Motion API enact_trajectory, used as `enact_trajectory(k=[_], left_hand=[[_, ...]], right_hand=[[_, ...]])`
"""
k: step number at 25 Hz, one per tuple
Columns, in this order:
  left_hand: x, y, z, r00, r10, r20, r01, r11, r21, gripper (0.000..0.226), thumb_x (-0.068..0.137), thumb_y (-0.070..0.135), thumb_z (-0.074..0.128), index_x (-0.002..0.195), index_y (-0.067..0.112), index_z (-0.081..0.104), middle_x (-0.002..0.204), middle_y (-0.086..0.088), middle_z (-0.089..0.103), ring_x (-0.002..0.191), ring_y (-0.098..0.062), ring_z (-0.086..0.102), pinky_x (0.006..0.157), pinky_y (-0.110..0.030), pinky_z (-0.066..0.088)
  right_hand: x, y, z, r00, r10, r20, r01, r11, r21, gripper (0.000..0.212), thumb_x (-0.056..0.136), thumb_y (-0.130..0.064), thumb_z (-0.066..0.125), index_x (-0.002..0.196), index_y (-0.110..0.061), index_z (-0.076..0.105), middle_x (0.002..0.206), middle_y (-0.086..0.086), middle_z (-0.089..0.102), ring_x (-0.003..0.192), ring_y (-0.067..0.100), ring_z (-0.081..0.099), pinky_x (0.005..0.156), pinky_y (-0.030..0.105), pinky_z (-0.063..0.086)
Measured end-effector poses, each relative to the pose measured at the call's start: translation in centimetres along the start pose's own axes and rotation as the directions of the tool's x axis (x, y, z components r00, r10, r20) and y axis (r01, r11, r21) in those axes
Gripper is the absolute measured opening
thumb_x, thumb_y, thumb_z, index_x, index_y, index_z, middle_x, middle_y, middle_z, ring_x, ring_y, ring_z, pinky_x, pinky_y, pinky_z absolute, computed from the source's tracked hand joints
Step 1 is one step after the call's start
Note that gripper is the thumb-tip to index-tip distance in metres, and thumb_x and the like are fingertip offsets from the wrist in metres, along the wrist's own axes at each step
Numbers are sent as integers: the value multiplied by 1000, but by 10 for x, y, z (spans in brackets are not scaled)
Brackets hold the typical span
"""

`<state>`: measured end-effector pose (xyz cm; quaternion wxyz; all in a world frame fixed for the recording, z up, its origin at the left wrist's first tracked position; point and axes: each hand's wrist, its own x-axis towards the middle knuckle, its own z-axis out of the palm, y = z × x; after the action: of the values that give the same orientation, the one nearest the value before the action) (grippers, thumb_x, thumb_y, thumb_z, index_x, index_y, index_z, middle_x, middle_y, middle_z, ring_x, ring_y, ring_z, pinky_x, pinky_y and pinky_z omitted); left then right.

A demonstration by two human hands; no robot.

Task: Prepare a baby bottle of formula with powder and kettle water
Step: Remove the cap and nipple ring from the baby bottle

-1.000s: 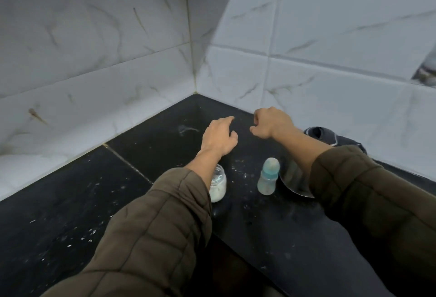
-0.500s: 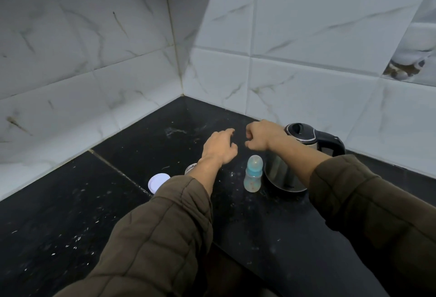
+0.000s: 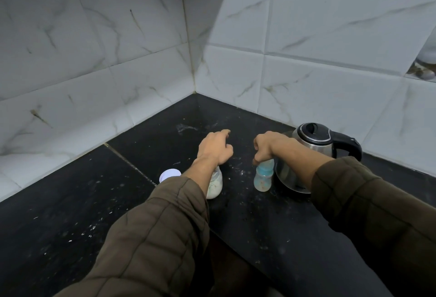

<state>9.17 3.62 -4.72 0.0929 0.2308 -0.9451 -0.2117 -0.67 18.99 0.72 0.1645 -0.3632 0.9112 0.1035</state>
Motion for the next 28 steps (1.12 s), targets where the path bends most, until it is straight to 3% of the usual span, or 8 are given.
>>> enact_trajectory(k=[3,6,9,12,15,17,22,28], left_hand=[[-3,8,4,999,40,20,-40,999,-27,62,92,20,58,154,23,49,143,2,64,131,-24,58,107,-43,50],[-5,18,8,995,84,50,-81,995,-53,64,92,20,59,155,23,47,145,5,62,128,-23,59,108,-41,48],[-8,28,12,984,138,115,-126,987,-102,69,90,25,67,156,24,46,146,8,61,116,-23,65,106,-38,48],[-12,37,24,956,144,255,-93,975,-200,80,83,38,78,156,24,47,145,9,62,121,-18,64,107,-36,48],[-14,40,41,942,133,308,-38,954,-296,76,65,65,85,132,31,69,119,12,74,111,-9,69,102,-38,54],[-15,43,49,947,122,296,-8,933,-359,61,67,64,87,117,31,75,103,12,77,100,-9,72,95,-38,58],[-22,55,50,961,135,243,-13,895,-445,47,77,54,87,116,30,75,100,9,76,98,-12,71,90,-34,57],[-24,52,56,945,195,262,-35,859,-511,39,69,56,87,103,39,78,97,13,79,100,-9,74,97,-43,58]], right_hand=[[-3,2,5,998,35,49,-33,999,-36,57,82,-41,82,130,-14,64,115,8,65,91,26,64,78,34,57],[-8,3,8,998,42,50,-42,999,10,45,88,-32,79,125,-9,68,114,10,70,77,23,67,61,30,56],[-9,6,6,998,53,35,-57,992,114,36,83,-29,81,111,-8,74,102,12,76,74,25,78,70,37,66],[-15,15,-6,998,65,10,-66,965,255,31,77,-30,84,98,-8,76,92,14,77,68,29,79,68,41,67],[-23,23,-16,997,82,-5,-74,919,388,30,80,-30,82,96,-6,76,93,16,77,76,34,79,70,41,67],[-27,27,-19,996,92,-1,-82,892,444,30,84,-29,79,99,-4,76,95,17,78,81,36,79,74,43,67],[-34,30,-16,991,135,-2,-119,878,463,39,82,-37,83,102,-6,71,93,13,78,78,33,80,76,44,67],[-40,34,-15,996,31,-81,-2,941,340,26,81,-31,87,96,-13,77,86,5,77,63,21,74,71,30,62]])
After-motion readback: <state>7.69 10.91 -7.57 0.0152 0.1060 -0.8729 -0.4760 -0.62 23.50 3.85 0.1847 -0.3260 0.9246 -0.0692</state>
